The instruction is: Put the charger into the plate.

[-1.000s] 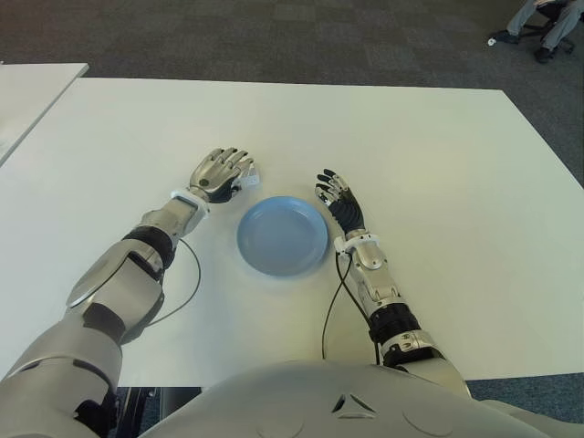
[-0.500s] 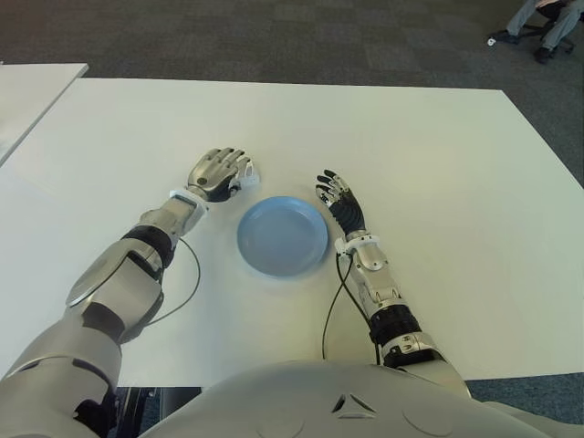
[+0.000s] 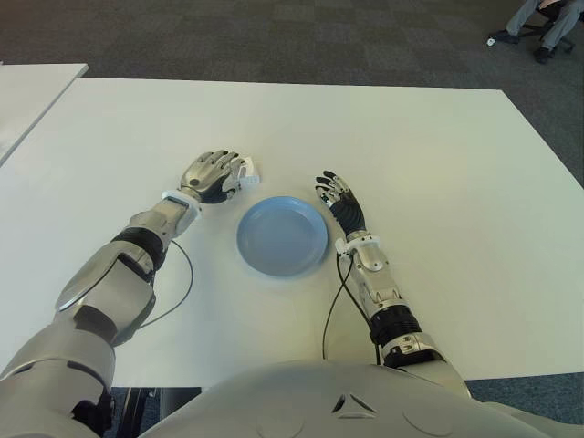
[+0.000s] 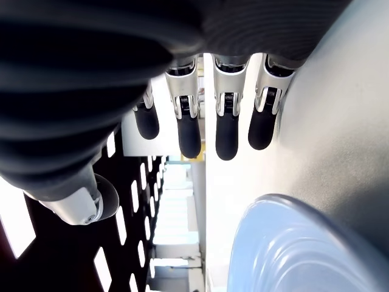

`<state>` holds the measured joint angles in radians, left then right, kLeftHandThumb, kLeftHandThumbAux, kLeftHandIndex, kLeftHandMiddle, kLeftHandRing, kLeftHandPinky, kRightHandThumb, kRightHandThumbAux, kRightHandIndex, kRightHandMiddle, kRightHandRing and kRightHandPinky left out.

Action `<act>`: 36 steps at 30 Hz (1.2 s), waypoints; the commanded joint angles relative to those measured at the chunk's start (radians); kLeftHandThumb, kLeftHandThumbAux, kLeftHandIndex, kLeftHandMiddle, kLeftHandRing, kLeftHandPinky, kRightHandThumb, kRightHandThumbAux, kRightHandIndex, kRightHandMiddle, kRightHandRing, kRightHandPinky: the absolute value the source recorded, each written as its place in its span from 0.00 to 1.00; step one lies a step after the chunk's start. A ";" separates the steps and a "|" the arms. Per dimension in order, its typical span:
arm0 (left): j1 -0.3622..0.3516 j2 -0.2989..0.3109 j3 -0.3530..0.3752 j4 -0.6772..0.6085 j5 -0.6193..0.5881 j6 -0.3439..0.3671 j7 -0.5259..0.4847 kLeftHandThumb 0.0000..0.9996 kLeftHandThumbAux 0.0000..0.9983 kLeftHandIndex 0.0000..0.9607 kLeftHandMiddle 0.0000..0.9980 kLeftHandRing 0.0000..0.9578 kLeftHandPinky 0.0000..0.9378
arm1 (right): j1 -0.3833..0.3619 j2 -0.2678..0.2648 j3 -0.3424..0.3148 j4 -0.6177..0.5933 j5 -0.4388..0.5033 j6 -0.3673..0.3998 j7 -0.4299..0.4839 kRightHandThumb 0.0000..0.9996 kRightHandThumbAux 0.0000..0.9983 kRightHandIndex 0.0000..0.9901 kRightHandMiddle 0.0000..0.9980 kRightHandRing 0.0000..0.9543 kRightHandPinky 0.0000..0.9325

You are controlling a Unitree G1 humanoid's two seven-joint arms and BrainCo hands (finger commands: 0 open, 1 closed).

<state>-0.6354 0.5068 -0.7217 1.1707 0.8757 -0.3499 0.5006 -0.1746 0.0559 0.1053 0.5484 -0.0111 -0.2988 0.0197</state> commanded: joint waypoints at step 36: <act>0.273 0.463 0.076 -0.813 -0.178 -0.100 -0.990 0.00 0.52 0.04 0.06 0.14 0.29 | 0.012 0.027 0.004 0.020 -0.002 0.008 0.006 0.00 0.52 0.13 0.24 0.23 0.22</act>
<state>-0.4821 0.9339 -0.6150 0.4277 0.6943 -0.4530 -0.3356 -0.1738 0.0543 0.1062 0.5449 -0.0133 -0.3033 0.0196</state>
